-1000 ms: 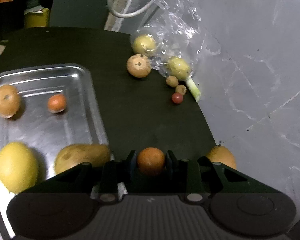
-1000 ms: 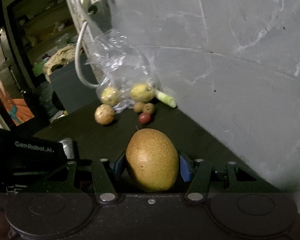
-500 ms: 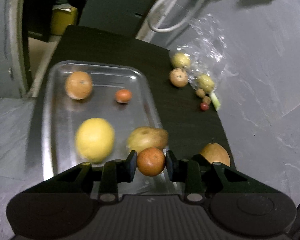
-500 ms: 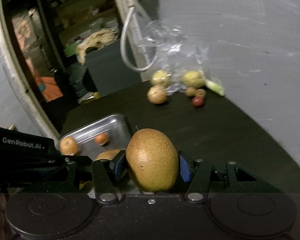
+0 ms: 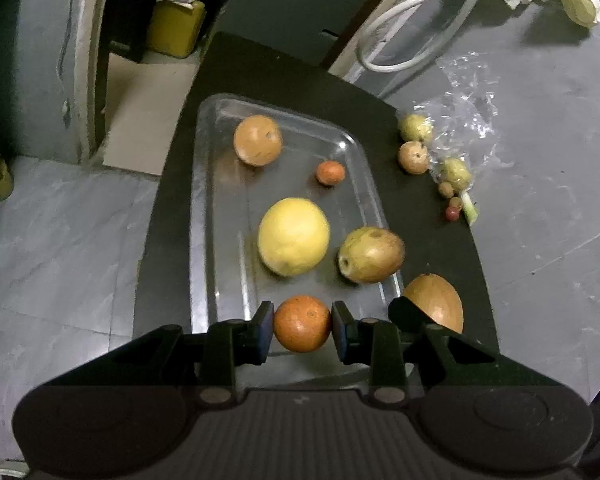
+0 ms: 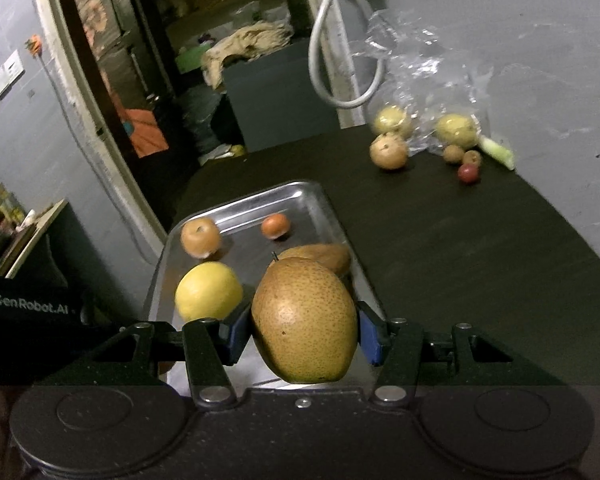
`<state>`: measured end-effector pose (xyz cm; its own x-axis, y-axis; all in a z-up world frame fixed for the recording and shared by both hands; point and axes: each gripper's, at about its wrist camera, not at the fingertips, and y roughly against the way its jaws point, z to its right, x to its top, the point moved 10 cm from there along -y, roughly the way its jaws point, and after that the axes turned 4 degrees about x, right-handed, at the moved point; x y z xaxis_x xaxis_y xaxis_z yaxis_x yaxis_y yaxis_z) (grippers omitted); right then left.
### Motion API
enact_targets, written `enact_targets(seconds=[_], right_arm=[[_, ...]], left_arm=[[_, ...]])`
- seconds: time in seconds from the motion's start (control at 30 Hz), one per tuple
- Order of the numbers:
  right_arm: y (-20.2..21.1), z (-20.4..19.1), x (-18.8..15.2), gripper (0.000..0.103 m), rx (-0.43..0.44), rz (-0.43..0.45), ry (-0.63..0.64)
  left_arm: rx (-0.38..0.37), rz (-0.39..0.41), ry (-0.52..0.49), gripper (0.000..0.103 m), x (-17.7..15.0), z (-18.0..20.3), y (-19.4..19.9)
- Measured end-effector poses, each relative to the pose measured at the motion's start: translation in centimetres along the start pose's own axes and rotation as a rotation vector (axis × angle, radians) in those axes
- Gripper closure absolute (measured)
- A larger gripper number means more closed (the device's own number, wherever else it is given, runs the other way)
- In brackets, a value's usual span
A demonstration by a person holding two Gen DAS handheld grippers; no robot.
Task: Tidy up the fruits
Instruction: 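Carry the russet pear and small orange over the metal tray with both tools, then lower both fruits into the tray and open both tools to release them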
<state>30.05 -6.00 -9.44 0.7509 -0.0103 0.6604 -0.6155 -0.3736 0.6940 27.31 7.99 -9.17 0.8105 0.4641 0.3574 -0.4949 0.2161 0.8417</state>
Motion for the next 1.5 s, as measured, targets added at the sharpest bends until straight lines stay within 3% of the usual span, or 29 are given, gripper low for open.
enact_targets(seconds=[0.57,1.5], right_arm=[[-1.3,-1.8,-2.1,0.047,0.051,-0.101,0.042],[-1.7,-1.1,-3.3,0.047,0.021,-0.129,0.021]], left_arm=[[0.055,-0.023,0.028,0.069,-1.9,-1.7,-0.4],[0.08,-0.052,0.023,0.069,-3.3,-2.5,-0.8]])
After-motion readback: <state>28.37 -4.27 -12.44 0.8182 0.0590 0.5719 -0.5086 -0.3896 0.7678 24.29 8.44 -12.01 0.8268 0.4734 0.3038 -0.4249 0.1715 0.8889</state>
